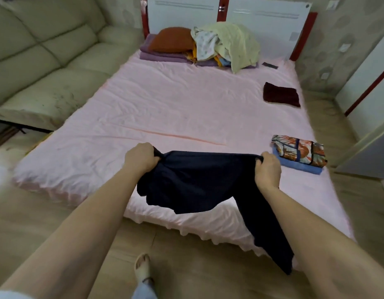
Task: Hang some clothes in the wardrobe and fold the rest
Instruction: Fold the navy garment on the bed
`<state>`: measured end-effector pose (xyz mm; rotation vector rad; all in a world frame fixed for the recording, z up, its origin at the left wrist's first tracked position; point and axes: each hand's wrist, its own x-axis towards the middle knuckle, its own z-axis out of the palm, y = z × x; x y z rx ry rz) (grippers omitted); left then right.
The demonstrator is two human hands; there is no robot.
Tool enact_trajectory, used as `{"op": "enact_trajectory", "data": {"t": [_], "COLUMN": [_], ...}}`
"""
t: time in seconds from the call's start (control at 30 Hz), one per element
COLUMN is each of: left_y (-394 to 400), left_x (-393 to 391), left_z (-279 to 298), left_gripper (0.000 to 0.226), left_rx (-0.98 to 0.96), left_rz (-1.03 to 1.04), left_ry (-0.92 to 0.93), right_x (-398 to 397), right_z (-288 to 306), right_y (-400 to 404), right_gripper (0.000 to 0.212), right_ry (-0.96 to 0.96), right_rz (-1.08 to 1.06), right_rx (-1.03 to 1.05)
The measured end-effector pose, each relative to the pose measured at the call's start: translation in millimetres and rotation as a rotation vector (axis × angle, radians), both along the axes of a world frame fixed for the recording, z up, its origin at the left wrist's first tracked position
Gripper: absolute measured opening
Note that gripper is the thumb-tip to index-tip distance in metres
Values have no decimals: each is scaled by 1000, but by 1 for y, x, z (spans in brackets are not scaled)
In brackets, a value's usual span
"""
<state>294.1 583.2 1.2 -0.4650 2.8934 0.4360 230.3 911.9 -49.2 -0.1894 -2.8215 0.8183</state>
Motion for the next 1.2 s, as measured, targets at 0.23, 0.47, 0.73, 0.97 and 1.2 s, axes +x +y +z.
{"op": "enact_trajectory", "data": {"t": [0.23,0.47,0.73,0.97,1.2], "left_y": [-167,-317,-454,-478,-389], "left_x": [-46,-122,-198,-233,-258], "left_z": [-81,-179,-261,-301,-311], "left_gripper": [26,24,18,53,45], "left_rx": [136,128,10,-200,75], "left_rz": [304,413,446,308,-142], "left_ry": [19,-122,-186,-155,-115], "right_x": [-81,-179,-263,-284,-252], "right_z": [-70,-167,-263,-289,-283], "right_y": [-179,-383,-524,-574,-489], "right_gripper": [16,21,19,31,24], "right_ry": [-98,-206,-311,-433,-471], "right_rz": [229,389,496,514,368], "right_rx": [92,235,284,66,83]}}
